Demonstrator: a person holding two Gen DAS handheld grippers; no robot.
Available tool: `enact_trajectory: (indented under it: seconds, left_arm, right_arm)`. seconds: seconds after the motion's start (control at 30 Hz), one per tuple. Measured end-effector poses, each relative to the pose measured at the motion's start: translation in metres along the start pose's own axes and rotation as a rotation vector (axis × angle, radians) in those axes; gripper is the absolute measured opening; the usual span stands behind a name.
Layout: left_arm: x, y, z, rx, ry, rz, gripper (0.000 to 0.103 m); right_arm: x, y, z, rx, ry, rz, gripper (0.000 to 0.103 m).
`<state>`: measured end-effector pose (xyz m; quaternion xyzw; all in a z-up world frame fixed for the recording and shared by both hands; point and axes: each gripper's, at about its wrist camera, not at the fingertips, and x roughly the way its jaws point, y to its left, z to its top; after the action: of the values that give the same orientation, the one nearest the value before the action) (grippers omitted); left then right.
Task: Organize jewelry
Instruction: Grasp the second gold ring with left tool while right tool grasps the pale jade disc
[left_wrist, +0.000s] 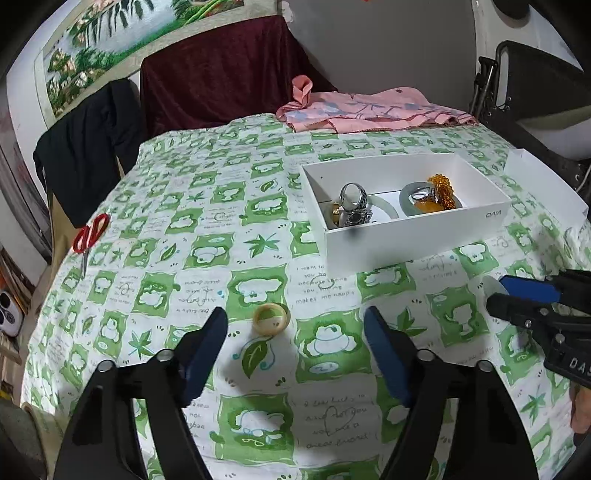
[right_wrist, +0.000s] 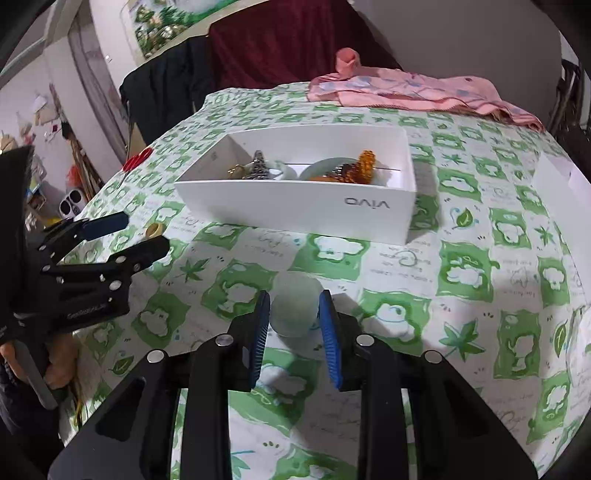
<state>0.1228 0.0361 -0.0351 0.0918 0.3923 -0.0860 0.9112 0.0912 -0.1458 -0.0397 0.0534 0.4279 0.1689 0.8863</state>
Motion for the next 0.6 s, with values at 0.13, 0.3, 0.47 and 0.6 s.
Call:
enact_trajectory:
  seconds: [0.13,0.3,0.47,0.6]
  left_arm:
    - [0.004,0.009,0.0,-0.047,0.022,-0.039,0.058]
    - [0.01,0.011,0.001,-0.055,0.047,-0.043,0.046]
    - [0.016,0.017,0.001,-0.08,0.072,-0.066,0.021]
    - [0.01,0.014,0.001,-0.071,0.046,-0.053,0.021]
  right_arm:
    - [0.0,0.002,-0.001,0.003,0.0,-0.002,0.026]
    - [0.0,0.001,-0.001,-0.004,0.0,-0.005,0.026]
    - [0.0,0.001,-0.001,-0.004,-0.001,-0.005,0.026]
    - [0.0,0.001,-0.001,-0.005,-0.001,-0.005,0.026]
